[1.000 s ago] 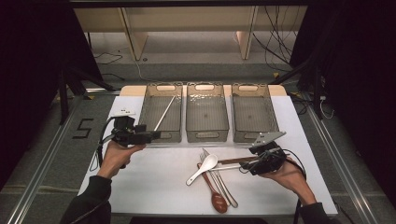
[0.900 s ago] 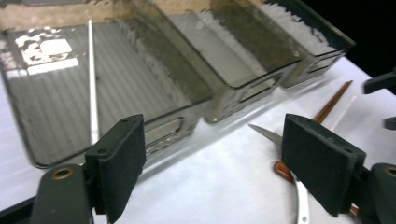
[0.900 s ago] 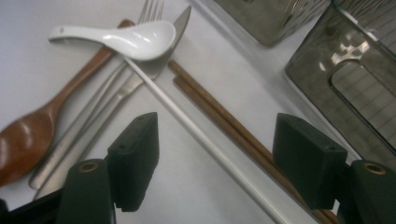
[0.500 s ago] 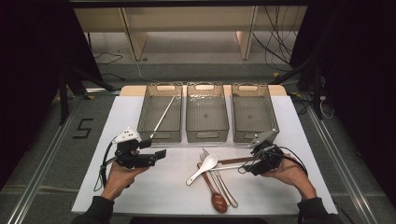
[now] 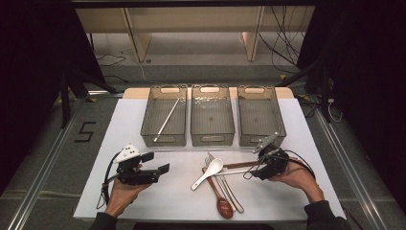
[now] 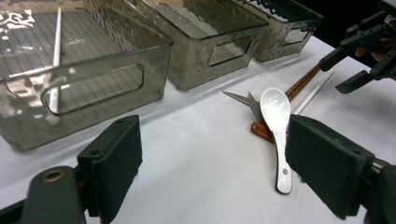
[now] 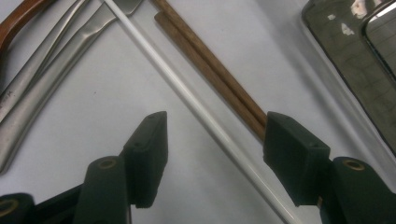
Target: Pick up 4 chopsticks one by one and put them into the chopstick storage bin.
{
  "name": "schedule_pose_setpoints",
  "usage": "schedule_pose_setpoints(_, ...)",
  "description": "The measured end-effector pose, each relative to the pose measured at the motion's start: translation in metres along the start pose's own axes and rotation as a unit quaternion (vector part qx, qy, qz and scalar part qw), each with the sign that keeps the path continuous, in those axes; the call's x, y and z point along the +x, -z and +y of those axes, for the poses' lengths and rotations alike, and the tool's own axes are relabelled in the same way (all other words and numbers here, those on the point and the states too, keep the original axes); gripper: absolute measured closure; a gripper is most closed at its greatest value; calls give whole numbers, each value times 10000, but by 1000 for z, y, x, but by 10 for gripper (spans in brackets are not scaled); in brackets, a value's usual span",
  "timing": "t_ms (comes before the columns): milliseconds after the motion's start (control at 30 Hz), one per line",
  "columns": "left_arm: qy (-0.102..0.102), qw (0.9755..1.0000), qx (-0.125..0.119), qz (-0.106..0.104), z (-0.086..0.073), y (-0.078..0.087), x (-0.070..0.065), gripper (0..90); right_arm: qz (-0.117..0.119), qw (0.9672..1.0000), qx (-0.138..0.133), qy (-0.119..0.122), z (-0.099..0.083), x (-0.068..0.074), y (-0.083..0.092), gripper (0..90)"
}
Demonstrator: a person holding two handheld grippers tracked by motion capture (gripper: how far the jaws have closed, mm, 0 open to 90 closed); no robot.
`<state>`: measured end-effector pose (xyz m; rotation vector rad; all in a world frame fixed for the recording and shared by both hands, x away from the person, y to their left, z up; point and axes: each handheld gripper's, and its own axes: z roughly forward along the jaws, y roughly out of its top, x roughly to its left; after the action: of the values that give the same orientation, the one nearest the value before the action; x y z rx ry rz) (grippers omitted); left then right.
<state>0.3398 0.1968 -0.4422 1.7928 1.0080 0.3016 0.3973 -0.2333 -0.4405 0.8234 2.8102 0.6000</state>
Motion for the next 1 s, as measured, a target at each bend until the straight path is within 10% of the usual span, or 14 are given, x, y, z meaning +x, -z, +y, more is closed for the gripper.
schedule_pose_setpoints(1000, -151, 9999, -35, 43, -5, 0, -4, 184, -52, 9979, 553, 330, 3, -1, -20, 618)
